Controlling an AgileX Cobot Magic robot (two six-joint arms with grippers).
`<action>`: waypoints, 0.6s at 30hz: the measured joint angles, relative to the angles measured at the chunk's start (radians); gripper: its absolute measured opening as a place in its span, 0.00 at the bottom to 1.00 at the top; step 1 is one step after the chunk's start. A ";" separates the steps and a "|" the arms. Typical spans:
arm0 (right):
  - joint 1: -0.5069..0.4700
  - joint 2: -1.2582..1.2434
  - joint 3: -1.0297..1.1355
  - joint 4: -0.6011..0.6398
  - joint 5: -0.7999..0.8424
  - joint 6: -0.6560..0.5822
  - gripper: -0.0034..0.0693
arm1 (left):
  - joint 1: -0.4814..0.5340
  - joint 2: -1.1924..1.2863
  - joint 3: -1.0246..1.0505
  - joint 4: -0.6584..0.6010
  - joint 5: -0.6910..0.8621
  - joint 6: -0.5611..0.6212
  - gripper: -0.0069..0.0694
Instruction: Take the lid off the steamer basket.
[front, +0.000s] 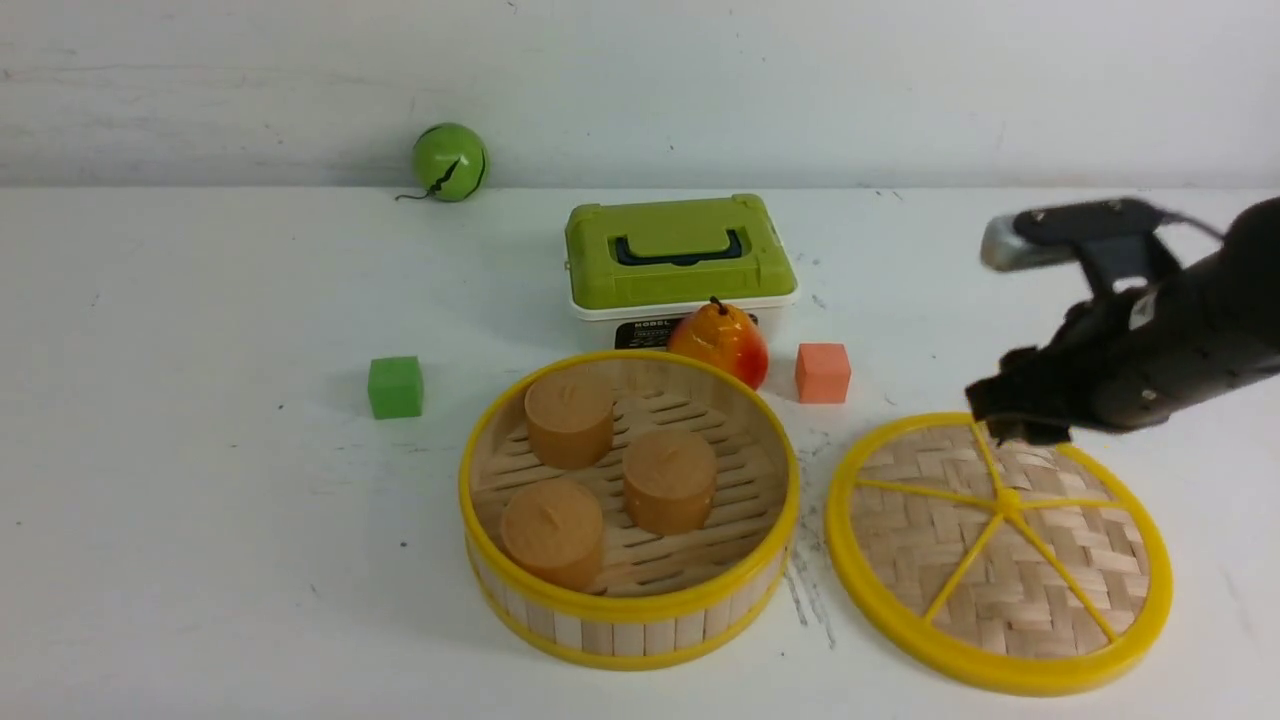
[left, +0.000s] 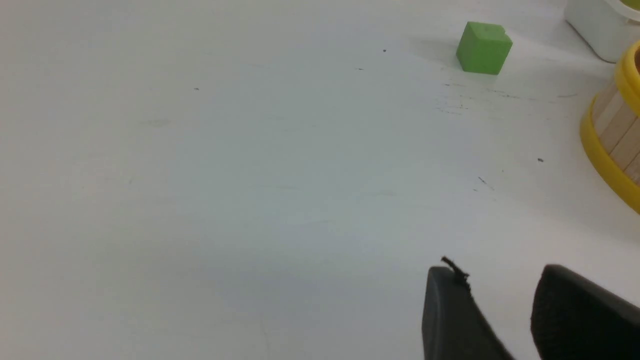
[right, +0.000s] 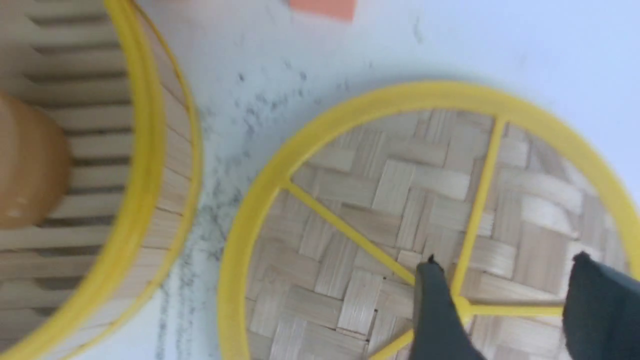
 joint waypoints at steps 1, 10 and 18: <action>0.000 -0.057 0.005 0.001 0.001 0.000 0.47 | 0.000 0.000 0.000 0.000 0.000 0.000 0.40; 0.000 -0.574 0.170 0.005 -0.004 -0.059 0.03 | 0.000 0.000 0.000 0.000 0.000 0.000 0.40; 0.000 -0.864 0.329 0.005 -0.013 -0.065 0.02 | 0.000 0.000 0.000 0.000 0.000 0.000 0.40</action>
